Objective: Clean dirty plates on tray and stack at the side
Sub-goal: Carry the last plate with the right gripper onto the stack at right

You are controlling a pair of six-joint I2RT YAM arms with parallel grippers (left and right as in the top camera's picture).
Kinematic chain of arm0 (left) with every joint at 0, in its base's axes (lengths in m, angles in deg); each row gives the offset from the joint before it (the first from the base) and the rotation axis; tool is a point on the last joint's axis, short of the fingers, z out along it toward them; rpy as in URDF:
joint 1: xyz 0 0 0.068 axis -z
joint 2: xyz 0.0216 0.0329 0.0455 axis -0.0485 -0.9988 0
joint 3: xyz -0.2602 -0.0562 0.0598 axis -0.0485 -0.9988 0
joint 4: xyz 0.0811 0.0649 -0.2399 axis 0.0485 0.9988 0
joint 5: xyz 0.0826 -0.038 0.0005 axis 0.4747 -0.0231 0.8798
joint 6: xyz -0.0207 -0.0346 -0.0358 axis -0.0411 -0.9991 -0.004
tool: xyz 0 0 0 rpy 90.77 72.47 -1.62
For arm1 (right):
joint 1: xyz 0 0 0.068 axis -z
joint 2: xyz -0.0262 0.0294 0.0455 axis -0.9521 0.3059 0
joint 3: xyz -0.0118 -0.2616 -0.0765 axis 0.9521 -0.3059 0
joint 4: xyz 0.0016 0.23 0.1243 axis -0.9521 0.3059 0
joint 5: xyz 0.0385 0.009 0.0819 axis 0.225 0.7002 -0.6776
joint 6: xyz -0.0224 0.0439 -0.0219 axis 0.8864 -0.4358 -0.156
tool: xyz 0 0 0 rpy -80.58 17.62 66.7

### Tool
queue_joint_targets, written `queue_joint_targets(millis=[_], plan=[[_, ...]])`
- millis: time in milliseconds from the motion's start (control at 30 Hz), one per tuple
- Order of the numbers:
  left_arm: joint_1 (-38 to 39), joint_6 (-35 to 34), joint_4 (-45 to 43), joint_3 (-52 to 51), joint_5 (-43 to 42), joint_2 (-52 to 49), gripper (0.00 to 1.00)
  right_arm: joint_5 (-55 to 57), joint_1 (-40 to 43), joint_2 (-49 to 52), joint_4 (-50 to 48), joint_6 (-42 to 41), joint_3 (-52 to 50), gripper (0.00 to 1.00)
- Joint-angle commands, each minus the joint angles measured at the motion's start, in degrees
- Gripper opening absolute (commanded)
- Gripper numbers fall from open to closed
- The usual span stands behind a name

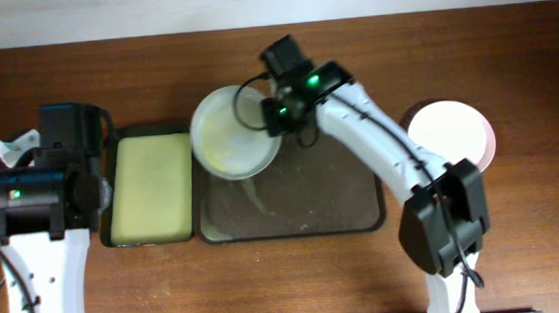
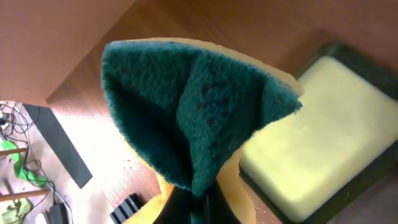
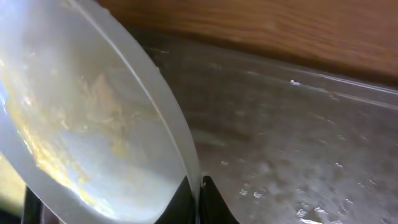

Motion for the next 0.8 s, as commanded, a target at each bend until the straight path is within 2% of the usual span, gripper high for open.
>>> queue_joint_targets(millis=[0, 133, 167, 233, 300, 333, 433, 600, 700, 767], plan=[[-0.24, -0.81, -3.91, -3.96, -0.74, 0.52, 0.0, 15.39, -10.12, -0.68, -5.86, 0.28, 0.94, 0.04], [-0.24, -0.79, -5.18, -7.8, -3.89, 0.52, 0.0, 31.8, -21.73, 0.24, -18.47, 0.39, 0.85, 0.04], [-0.24, 0.09, -4.76, -7.78, -4.66, 0.59, 0.0, 35.47, -23.34, 1.07, -21.97, 3.61, 0.85, 0.04], [-0.24, 0.09, -3.82, -7.78, -4.42, 0.59, 0.0, 47.93, -26.34, 3.28, -30.77, 21.75, 0.85, 0.04], [-0.37, 0.02, -4.13, -7.78, -3.45, 1.14, 0.0, 56.43, -27.1, 4.02, -38.6, 35.78, 0.85, 0.04], [-1.7, 0.02, -5.57, -7.76, -2.95, 2.6, 0.0, 60.65, -27.1, 4.02, -45.92, 46.62, 0.85, 0.04], [-3.96, 0.04, -8.17, -7.76, -4.68, 5.64, 0.0, 61.07, -27.65, 4.02, -51.3, 55.06, 0.85, 0.04], [-3.93, 0.04, -8.37, -7.78, -4.66, 5.99, 0.0, 60.41, -27.1, 4.07, -50.64, 53.44, 0.85, 0.05], [-3.93, 0.07, -8.61, -7.78, -4.92, 5.92, 0.0, 60.15, -23.47, 4.0, -41.13, 34.84, 0.85, 0.04], [-3.93, 5.22, -11.19, -7.78, -10.03, 5.49, 0.0, 46.62, -19.91, 2.01, -27.28, 21.24, 0.85, 0.04]])
